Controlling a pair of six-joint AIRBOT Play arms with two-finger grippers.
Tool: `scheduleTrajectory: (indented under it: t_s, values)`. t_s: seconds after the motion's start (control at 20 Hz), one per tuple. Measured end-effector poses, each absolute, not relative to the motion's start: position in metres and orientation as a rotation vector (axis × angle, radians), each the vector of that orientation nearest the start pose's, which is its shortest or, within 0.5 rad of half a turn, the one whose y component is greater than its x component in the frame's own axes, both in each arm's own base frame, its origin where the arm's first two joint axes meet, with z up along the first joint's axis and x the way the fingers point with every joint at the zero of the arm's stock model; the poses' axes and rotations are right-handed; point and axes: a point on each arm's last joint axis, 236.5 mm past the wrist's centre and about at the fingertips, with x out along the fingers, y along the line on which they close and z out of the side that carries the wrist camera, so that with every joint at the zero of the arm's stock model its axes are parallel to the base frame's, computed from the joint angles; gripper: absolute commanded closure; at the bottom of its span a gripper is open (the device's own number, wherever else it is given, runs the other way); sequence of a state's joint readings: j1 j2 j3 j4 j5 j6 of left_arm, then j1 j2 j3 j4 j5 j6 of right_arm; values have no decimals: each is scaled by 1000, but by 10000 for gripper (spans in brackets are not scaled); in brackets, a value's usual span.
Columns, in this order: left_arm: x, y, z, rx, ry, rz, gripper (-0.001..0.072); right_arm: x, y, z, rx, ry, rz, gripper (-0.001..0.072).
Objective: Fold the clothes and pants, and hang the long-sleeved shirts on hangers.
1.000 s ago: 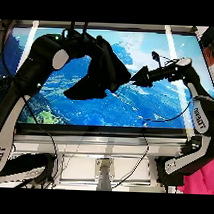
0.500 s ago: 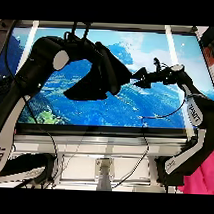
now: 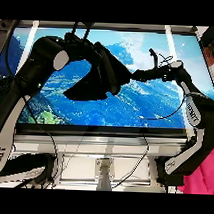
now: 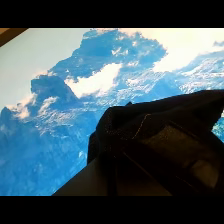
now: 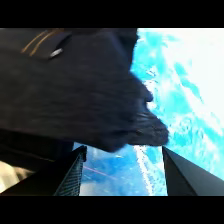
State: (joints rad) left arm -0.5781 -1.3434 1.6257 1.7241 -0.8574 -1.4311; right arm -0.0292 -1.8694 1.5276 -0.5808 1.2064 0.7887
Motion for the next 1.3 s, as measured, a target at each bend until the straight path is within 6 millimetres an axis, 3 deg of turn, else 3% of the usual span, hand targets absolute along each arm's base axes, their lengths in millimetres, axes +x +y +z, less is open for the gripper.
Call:
scheduleTrajectory:
  t_s: [0.2,0.25,0.3,0.35,0.4,0.55,0.6,0.65,0.7,0.75,1.0,1.3]
  values:
    - [450,-261,221,435,484,-515,696,482,189,-48,107,1045,950,164]
    - [450,-261,221,438,483,-516,696,484,191,-53,53,1035,944,274]
    - [450,-260,221,438,483,-516,696,487,193,-57,0,1022,937,515]
    - [450,-260,221,438,483,-515,696,489,194,-60,-39,1014,930,660]
    - [450,-260,221,438,483,-514,696,490,196,-63,-73,1008,927,689]
    - [453,-253,219,437,496,-502,696,494,194,-67,-130,999,912,688]
    - [453,-249,217,437,506,-495,696,495,192,-68,-136,999,905,671]
    - [454,-245,214,439,521,-487,696,497,190,-68,-140,998,897,515]
    - [455,-240,212,442,533,-480,695,499,187,-67,-141,999,888,258]
    - [455,-236,210,453,545,-475,695,501,184,-65,-136,999,876,67]
    - [455,-228,205,547,555,-491,696,516,177,-48,-142,967,848,48]
    - [456,-222,203,578,556,-491,696,517,195,-38,-222,919,902,56]
